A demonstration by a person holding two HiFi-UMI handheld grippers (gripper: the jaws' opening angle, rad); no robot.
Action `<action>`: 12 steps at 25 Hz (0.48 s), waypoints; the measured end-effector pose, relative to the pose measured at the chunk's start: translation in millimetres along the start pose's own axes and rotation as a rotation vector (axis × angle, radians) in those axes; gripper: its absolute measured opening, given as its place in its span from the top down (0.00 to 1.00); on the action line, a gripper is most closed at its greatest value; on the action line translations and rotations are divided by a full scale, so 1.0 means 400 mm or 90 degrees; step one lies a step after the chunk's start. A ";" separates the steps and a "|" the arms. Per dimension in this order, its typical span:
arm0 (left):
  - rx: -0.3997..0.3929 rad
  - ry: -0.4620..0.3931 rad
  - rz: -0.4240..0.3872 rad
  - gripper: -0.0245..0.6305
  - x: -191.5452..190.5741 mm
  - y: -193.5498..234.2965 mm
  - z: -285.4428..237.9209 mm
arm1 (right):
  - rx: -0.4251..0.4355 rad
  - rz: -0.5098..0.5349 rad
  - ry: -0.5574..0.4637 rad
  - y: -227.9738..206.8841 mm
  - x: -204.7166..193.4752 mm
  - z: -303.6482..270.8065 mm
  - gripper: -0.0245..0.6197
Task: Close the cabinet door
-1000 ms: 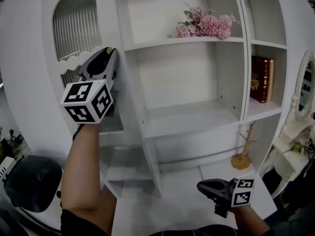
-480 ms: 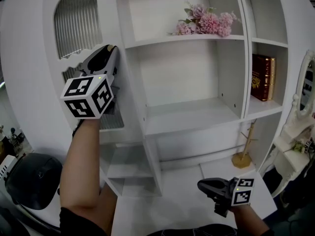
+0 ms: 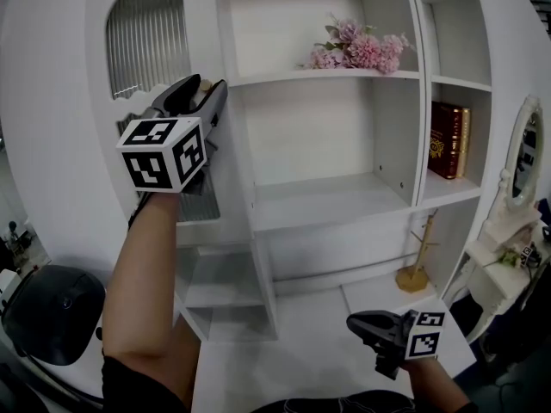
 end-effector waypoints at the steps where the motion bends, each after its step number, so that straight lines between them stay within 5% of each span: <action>1: -0.004 -0.007 0.006 0.68 0.003 -0.001 0.008 | -0.004 -0.001 -0.002 0.008 -0.002 0.003 0.96; 6: -0.057 -0.019 0.036 0.66 -0.007 -0.025 0.073 | -0.014 -0.011 -0.011 0.053 -0.019 0.000 0.96; 12: -0.195 0.039 0.082 0.66 -0.105 -0.099 0.202 | -0.032 0.004 0.031 0.125 -0.039 -0.037 0.96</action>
Point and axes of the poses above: the fingertips, and each gripper's own axes: z backward along the fingers, y to its left, x out of its top, the point moved 10 cm from there along z, backward along the fingers, and after that the axes turned 11 degrees about y, right-handed, at the moved point
